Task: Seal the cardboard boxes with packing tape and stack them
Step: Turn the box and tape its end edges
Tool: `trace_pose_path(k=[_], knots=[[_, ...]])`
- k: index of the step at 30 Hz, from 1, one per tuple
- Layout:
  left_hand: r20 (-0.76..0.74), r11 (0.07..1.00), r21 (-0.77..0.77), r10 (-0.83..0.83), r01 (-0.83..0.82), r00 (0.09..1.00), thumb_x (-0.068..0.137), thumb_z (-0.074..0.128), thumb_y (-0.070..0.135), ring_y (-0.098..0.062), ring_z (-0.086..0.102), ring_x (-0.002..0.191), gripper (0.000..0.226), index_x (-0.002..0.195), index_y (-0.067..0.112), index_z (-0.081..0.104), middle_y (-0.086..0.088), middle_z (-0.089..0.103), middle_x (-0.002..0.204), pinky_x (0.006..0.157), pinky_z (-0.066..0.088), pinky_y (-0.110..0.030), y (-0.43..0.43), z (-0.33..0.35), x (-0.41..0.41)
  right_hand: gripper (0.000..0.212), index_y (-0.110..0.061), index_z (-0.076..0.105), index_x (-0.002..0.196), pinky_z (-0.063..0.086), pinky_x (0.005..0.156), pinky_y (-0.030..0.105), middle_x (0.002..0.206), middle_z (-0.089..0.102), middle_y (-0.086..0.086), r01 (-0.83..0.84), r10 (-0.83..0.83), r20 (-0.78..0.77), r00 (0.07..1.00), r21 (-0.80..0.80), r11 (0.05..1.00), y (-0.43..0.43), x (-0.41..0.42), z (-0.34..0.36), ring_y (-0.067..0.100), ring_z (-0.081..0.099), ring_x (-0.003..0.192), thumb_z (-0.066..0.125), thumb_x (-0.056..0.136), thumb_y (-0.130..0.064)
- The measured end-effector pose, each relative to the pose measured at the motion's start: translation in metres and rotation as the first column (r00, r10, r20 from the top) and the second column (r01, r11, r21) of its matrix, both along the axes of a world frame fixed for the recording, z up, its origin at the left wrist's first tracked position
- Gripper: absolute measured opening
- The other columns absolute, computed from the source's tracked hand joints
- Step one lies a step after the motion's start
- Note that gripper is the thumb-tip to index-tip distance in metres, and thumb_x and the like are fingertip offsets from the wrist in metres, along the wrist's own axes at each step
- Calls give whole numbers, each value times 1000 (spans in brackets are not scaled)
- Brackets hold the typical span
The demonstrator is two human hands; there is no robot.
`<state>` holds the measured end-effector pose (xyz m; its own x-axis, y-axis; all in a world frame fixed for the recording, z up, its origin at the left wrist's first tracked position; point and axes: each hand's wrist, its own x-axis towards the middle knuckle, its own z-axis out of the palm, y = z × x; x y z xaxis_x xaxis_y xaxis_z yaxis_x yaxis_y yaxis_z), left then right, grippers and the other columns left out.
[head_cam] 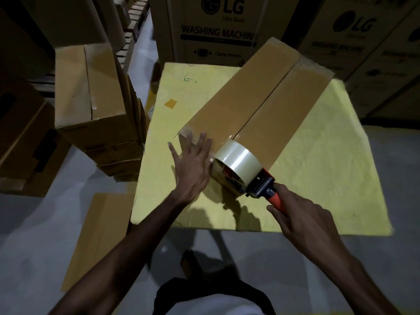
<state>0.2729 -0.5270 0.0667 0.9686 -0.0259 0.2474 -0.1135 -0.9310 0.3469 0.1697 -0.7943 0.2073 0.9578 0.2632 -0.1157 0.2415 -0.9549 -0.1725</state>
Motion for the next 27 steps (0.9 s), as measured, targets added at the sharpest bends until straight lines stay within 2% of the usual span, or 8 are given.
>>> trace_pose_path(k=[2,5,8,12,15,19,24,27], knots=[[-40,997,46,-54,56,998,108,16,61,-24,2,160,64,153,31,49,8,21,171,119,-8,-73,-17,-3,-9,47,-39,35,143,45,61,35,109,66,-13,-10,10,-10,1000,-6,1000,-1,2,-1,22,66,85,51,101,-49],[-56,990,-137,17,-25,998,106,46,53,-22,12,159,47,134,22,69,3,47,159,120,-5,-72,-33,7,-14,44,-37,33,141,41,64,35,111,66,-11,-12,12,-32,999,11,1000,-4,8,0,24,65,88,49,102,-49],[-63,983,-163,79,-89,995,103,54,50,-19,17,159,46,125,15,74,0,54,153,122,0,-69,-39,14,-15,41,-36,33,139,36,64,35,112,66,-9,-23,24,-40,999,18,1000,-9,8,2,25,64,90,48,103,-48],[-159,984,-136,92,-114,983,88,40,56,-17,12,159,64,142,27,60,5,39,164,122,12,-59,-45,25,-20,39,-36,33,137,34,66,35,116,65,-9,-20,20,-27,999,19,1000,-15,5,1,26,64,95,48,104,-46],[-115,984,-144,92,-108,989,87,35,59,-20,17,158,68,140,25,61,4,41,162,119,17,-65,-50,27,-23,36,-36,35,135,33,67,34,115,65,-9,-12,13,-25,1000,50,999,-24,2,0,26,63,95,51,103,-44],[-143,995,-27,90,-95,986,91,26,61,-16,10,159,69,152,37,49,17,24,169,117,10,-74,-45,18,-19,38,-36,36,136,34,66,34,114,65,-10,-27,28,-30,999,45,999,-50,-13,0,24,63,94,53,103,-43],[-168,992,-39,110,-119,980,98,26,65,-15,6,160,67,160,39,35,17,21,170,117,-3,-75,-49,26,-20,41,-35,38,137,39,64,34,109,66,-8,-30,31,-9,999,75,997,-73,-29,-11,25,64,89,55,101,-42],[-187,992,65,121,-110,975,103,41,66,-20,0,161,69,164,39,22,14,10,173,114,-4,-79,-54,20,-23,40,-33,40,137,44,64,36,110,66,-7,-69,66,51,997,52,996,-71,-31,-20,26,66,87,54,101,-43]])
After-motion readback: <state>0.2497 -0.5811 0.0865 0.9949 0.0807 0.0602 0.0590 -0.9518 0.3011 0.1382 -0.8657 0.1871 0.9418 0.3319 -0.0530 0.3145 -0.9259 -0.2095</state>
